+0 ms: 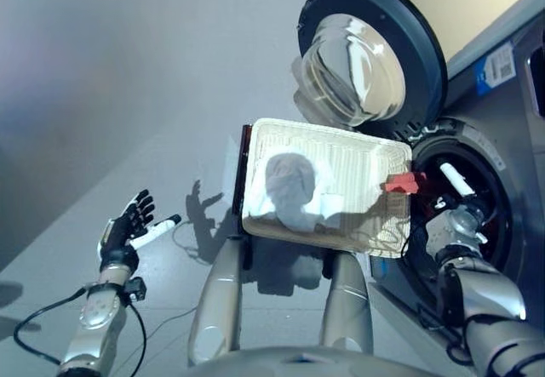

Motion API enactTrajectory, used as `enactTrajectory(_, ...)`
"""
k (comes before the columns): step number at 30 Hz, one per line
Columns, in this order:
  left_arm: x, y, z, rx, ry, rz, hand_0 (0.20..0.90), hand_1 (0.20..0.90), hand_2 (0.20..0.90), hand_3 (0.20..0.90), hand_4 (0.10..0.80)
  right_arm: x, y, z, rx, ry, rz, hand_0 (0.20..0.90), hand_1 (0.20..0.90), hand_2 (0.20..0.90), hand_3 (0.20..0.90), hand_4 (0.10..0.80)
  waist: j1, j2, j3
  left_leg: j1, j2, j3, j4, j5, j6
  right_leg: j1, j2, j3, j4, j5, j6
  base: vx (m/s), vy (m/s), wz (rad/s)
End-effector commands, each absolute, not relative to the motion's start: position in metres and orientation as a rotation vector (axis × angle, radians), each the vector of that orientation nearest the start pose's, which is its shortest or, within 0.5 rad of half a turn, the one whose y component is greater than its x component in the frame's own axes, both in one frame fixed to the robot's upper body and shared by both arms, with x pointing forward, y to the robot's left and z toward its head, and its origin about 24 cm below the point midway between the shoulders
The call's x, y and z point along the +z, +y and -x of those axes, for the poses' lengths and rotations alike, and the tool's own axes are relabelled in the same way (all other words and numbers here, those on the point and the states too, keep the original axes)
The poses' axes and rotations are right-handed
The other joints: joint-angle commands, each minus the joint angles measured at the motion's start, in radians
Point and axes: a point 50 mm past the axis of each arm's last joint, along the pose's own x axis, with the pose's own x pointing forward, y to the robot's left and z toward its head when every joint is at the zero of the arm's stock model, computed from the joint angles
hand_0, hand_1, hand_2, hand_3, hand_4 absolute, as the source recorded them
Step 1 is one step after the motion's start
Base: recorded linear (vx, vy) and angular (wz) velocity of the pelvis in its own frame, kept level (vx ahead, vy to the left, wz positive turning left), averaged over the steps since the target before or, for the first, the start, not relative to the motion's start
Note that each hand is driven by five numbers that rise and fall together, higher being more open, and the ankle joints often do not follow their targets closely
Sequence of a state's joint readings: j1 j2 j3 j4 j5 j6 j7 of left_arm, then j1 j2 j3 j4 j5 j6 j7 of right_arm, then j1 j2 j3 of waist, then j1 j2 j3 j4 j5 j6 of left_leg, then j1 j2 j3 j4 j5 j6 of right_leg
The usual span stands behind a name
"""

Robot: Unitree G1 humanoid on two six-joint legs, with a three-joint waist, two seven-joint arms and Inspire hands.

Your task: Pick up the clothes and place them into the washing machine

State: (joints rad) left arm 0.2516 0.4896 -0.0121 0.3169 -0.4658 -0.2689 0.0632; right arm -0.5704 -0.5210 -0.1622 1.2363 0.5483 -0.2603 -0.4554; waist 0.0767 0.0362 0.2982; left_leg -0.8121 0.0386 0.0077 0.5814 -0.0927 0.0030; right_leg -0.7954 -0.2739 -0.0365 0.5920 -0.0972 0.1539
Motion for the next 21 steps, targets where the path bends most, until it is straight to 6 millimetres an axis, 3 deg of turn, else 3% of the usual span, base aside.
enactTrajectory(1,0.003,0.304,-0.172,0.267,0.144,-0.131,0.900,0.900,0.900,0.900,0.800,0.032,-0.388,-0.266,-0.996,0.306,0.181,0.900,0.900,0.900,0.900,0.800,0.013,-0.002,-0.055,-0.019,0.015,-0.003,-0.033,0.024,-0.047,-0.035,-0.010,0.007,-0.027,0.063,-0.016,-0.053,0.000,0.06)
enactTrajectory(5,0.002,0.303,-0.169,0.259,0.153,-0.113,0.900,0.900,0.900,0.900,0.800,0.026,-0.380,-0.270,-0.921,0.418,0.457,0.900,0.900,0.900,0.900,0.800,0.025,0.018,-0.046,-0.040,0.015,-0.001,-0.019,0.030,-0.046,-0.060,-0.009,0.015,-0.007,0.063,-0.021,-0.042,-0.006,-0.06)
enactTrajectory(7,0.007,0.303,-0.166,0.248,0.135,-0.104,0.900,0.900,0.900,0.900,0.800,0.027,-0.382,-0.270,-0.908,0.436,0.475,0.900,0.900,0.900,0.900,0.800,0.036,0.033,-0.048,-0.050,0.016,-0.003,-0.003,-0.003,-0.052,-0.077,-0.011,0.019,0.023,0.026,-0.016,0.062,-0.034,-0.04)
enactTrajectory(9,0.011,0.305,-0.166,0.253,0.114,-0.100,0.900,0.900,0.900,0.900,0.800,0.031,-0.384,-0.271,-0.895,0.433,0.547,0.900,0.900,0.900,0.900,0.800,0.036,0.041,-0.046,-0.065,0.016,-0.005,-0.001,0.001,-0.053,-0.095,-0.011,0.024,0.033,0.024,-0.016,-0.016,-0.013,0.04)
enactTrajectory(10,0.011,0.305,-0.166,0.254,0.112,-0.100,0.900,0.900,0.900,0.900,0.800,0.031,-0.384,-0.271,-0.896,0.431,0.547,0.900,0.900,0.900,0.900,0.800,0.035,0.041,-0.042,-0.076,0.015,-0.001,-0.009,0.034,-0.048,-0.104,-0.012,0.022,0.021,0.056,-0.022,0.000,-0.029,0.09)
enactTrajectory(11,0.012,0.304,-0.166,0.246,0.113,-0.101,0.900,0.900,0.900,0.900,0.800,0.034,-0.393,-0.265,-0.908,0.466,0.636,0.900,0.900,0.900,0.900,0.800,0.041,0.047,-0.047,-0.076,0.015,-0.008,-0.001,0.007,-0.054,-0.105,-0.011,0.023,0.040,0.023,-0.016,0.004,-0.028,0.09)
enactTrajectory(13,0.012,0.302,-0.165,0.234,0.113,-0.101,0.900,0.900,0.900,0.900,0.800,0.038,-0.402,-0.259,-0.932,0.486,0.681,0.900,0.900,0.900,0.900,0.800,0.043,0.054,-0.046,-0.081,0.015,-0.010,-0.001,0.007,-0.055,-0.110,-0.011,0.022,0.047,0.017,-0.016,0.056,-0.040,0.09)
enactTrajectory(21,0.011,0.292,-0.167,0.194,0.124,-0.102,0.900,0.900,0.900,0.900,0.800,0.049,-0.424,-0.242,-1.135,0.481,0.525,0.900,0.900,0.900,0.900,0.800,0.042,0.072,-0.047,-0.131,0.019,-0.022,0.093,-0.029,-0.056,-0.172,-0.008,0.038,0.154,-0.031,-0.029,0.001,-0.008,0.02)
